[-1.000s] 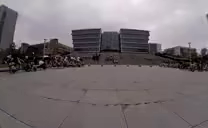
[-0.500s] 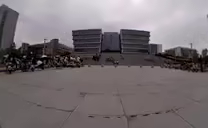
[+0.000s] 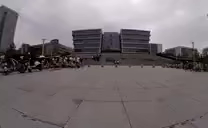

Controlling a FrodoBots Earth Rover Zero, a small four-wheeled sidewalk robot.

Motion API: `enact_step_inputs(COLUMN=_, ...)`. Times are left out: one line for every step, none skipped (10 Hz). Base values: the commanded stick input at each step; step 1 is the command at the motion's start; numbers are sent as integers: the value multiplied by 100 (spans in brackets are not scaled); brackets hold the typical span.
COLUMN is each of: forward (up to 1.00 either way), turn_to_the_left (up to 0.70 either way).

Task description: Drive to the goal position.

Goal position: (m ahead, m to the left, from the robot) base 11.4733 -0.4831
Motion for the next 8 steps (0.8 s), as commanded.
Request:
enact_step_inputs(forward=70, turn_to_the_left=0)
enact_step_inputs(forward=70, turn_to_the_left=0)
enact_step_inputs(forward=70, turn_to_the_left=0)
enact_step_inputs(forward=70, turn_to_the_left=0)
enact_step_inputs(forward=70, turn_to_the_left=0)
enact_step_inputs(forward=70, turn_to_the_left=0)
enact_step_inputs(forward=70, turn_to_the_left=0)
enact_step_inputs(forward=70, turn_to_the_left=0)
